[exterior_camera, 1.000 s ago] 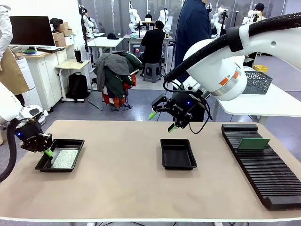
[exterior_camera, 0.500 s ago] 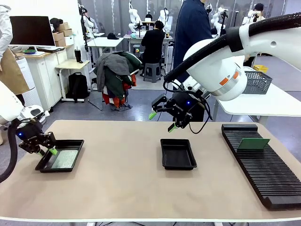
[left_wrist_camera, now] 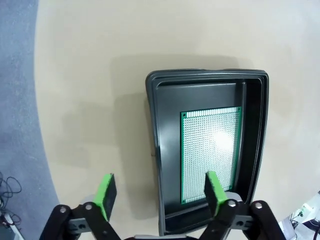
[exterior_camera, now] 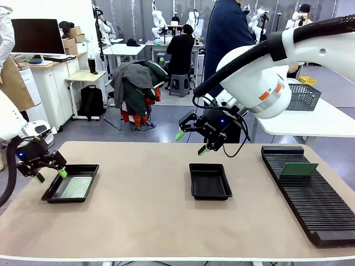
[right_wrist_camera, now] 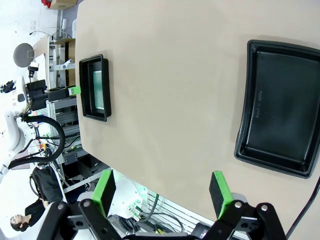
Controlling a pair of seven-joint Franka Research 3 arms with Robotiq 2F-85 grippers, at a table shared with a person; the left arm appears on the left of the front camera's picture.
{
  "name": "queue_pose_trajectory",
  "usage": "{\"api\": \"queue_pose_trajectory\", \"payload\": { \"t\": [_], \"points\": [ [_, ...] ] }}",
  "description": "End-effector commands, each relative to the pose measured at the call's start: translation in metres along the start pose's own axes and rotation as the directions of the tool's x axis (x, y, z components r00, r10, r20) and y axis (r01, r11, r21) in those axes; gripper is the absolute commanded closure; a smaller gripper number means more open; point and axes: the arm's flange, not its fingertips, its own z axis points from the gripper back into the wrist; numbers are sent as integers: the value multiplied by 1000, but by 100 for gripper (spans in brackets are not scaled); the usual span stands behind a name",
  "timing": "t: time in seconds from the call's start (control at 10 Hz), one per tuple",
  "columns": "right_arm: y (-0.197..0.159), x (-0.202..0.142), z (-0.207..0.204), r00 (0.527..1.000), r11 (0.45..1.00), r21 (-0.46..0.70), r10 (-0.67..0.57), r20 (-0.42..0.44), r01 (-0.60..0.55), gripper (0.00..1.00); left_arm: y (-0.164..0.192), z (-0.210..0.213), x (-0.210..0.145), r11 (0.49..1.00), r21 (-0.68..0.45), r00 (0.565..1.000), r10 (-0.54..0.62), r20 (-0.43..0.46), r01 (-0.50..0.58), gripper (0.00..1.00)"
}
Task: Inspect and transfer BCBs to ESD trays.
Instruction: Pick up the ESD tray and place it on the left side of the table.
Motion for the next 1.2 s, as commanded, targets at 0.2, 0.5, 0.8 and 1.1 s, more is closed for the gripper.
{"api": "queue_pose_trajectory", "payload": {
  "t": [0.2, 0.5, 0.8, 1.1],
  "points": [
    [0, 1, -1, 1000, 1000, -6, -4, 1, 4, 0, -33, 61, -16, 990, 138, 1000, -10, -24, 14, 4],
    [0, 1, -1, 1000, 1000, -6, -4, 1, 4, 0, -53, 81, -17, 982, 185, 999, -19, -34, 25, 4],
    [0, 1, -1, 1000, 1000, -6, -4, 1, 4, 0, -53, 84, -17, 985, 169, 999, -32, -16, 34, 4],
    [0, 1, -1, 1000, 1000, -6, -4, 1, 4, 0, -53, 84, -17, 985, 169, 999, -32, -16, 34, 4]
  ]
}}
